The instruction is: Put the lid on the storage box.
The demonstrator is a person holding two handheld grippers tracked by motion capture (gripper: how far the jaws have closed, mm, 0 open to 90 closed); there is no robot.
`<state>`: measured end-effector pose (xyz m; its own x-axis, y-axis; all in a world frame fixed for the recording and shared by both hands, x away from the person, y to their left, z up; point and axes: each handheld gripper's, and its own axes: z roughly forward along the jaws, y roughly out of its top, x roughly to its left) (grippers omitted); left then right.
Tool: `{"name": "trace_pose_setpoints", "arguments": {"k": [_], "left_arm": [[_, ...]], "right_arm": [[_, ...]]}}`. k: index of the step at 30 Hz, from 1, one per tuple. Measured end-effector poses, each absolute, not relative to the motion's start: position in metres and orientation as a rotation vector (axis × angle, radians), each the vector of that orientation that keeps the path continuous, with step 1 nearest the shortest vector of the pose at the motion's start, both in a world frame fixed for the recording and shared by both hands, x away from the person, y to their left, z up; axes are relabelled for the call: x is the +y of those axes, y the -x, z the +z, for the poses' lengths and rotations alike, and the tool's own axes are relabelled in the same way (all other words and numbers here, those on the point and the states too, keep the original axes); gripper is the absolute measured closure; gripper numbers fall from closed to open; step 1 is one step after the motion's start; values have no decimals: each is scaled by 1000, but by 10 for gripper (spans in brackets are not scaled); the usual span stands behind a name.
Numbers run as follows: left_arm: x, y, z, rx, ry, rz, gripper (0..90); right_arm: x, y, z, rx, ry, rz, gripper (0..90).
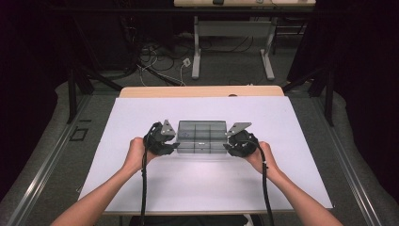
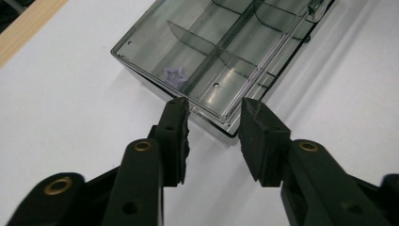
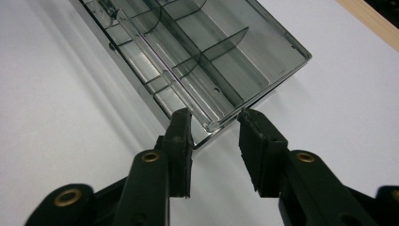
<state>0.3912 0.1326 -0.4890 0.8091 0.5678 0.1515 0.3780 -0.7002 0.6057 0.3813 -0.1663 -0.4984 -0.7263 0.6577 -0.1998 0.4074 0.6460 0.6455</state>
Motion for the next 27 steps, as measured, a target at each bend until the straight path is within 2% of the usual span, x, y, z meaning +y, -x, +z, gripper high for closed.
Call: {"name": "trace_pose_setpoints", "arguments": {"k": [2,6,9,11,15,17,21,27], "left_arm": [[135,-390,-490,735,-2416,415,454],[142,-385,-489,769,-2396,377,268],[148,-377,-489,775,-2395,361,177],[152,-370,-488,779,-2387,380,152],[163,-355,-485,806,-2378,405,33],[168,-348,-483,813,-2376,400,0],[177,-333,-481,819,-2367,419,0],[186,-311,-486,843,-2351,435,0]], "right_arm": [[-166,-381,-499,2457,-854,815,536],[-172,-378,-497,2465,-913,855,354],[-178,-374,-495,2487,-945,887,249],[-182,-369,-493,2495,-974,906,191],[-192,-357,-491,2500,-990,949,138],[-196,-350,-490,2483,-1006,968,112],[-206,-337,-490,2481,-1029,987,64],[-219,-319,-494,2483,-1056,968,47]]}}
